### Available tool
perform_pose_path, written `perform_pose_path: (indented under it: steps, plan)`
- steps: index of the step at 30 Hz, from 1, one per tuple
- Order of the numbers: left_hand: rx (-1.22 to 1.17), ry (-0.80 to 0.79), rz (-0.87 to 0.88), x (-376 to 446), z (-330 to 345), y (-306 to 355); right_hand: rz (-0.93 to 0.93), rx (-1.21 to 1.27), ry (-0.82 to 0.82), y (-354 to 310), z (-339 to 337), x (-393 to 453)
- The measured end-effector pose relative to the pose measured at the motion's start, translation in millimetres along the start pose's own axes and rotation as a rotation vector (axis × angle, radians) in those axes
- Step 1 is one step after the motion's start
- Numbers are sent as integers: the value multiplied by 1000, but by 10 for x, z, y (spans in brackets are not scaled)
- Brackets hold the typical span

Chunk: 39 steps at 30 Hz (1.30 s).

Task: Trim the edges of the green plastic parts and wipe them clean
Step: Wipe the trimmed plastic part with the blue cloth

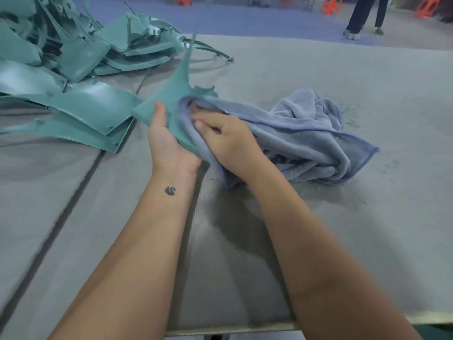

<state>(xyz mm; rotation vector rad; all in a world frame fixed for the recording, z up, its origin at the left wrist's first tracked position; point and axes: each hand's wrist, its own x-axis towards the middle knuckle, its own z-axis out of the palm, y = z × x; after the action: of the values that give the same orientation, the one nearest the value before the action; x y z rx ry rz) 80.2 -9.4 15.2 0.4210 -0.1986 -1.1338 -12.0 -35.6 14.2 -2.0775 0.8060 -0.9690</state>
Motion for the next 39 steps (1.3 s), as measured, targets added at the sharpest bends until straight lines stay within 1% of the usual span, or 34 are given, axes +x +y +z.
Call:
perform_pose_path:
  steps: [2,4,5,6,8,9,11,12,14,16,17,19,22,26,28,31,33,35,37,39]
  plan:
    - [62,-11,-21,-19,-67,56,-19,93,-70,-50,-38,-59]
    - [120,-39,-97,-53,-115,69,-46,107,-108,-94,-65,-95]
    - [103,-51,-113,-62,-109,60,-57,92,-80,-114,-70,-101]
    - [60,-56,-90,-57,-80,49,-70,64,-17,-116,-79,-98]
    - [0,-38,-1,-28,-3,6,-94,-56,151,-66,-117,-78]
    - [9,-40,22,-19,29,-13,-83,-121,199,-23,-143,-66]
    - [64,-62,24,-13,54,-47,30,-176,231,74,-194,-31]
    - [80,-66,18,-21,53,-55,90,-136,248,106,-212,-24]
    - [87,-35,19,-14,39,-57,149,37,273,106,-242,-34]
    - [87,-11,33,8,39,-46,168,188,256,98,-250,-49]
    - [84,-9,39,17,42,-50,190,224,239,95,-242,-52]
    - [82,-13,23,23,49,-82,245,225,198,87,-206,-42]
    - [61,-25,-43,-2,64,-148,279,147,132,43,-143,-41]
    - [50,-13,-122,-14,42,-156,231,214,159,23,-138,-32]
    - [78,-12,-151,-22,43,-174,223,232,201,12,-117,-38]
    - [89,2,-161,-38,58,-222,195,193,328,14,-107,-27]
    - [119,9,-167,-57,84,-227,206,110,410,47,-145,5]
    - [181,19,-141,-57,99,-220,242,102,471,81,-179,39]
    - [215,40,-80,-40,115,-200,331,218,526,92,-188,67]
    - [214,53,-6,-12,135,-144,381,391,638,80,-205,73]
